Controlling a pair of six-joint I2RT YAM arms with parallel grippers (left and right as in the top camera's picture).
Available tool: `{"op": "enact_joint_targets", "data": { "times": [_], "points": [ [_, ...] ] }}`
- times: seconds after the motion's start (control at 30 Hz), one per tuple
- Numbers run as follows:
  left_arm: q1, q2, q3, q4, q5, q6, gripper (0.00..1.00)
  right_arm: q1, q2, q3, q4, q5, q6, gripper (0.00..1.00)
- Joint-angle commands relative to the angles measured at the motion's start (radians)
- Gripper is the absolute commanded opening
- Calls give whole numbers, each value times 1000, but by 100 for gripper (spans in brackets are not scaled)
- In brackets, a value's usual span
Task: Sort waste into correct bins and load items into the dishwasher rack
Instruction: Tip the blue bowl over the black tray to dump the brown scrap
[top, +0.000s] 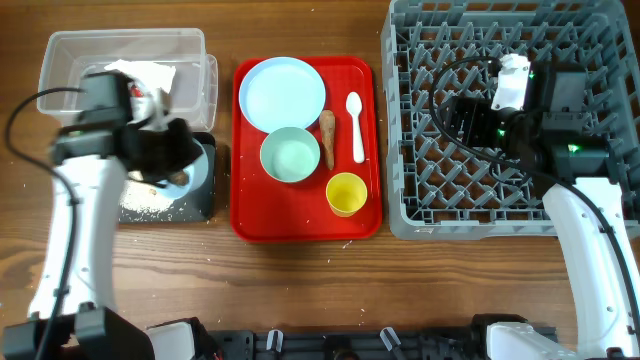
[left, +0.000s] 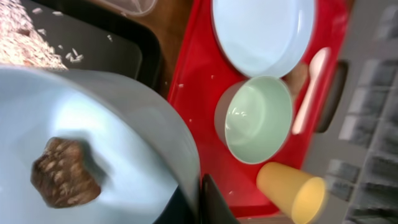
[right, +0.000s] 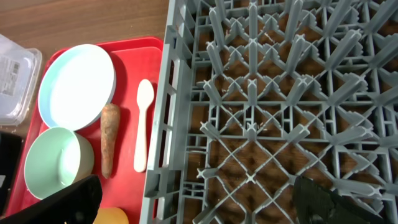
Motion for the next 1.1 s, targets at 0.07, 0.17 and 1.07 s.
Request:
{"op": "enact_joint_targets", "data": {
  "times": [0.07,0.17,1.07],
  "points": [
    [387,151,-27,-31,639,331,4,-2,9,15,2,-10,13,100],
    [503,253,-27,-49,883,352,4,-2,9,15,1,-10,13,100],
    [180,117,-23,166,520,-45,4,-2,9,15,-3,-10,14,100]
  ]
}}
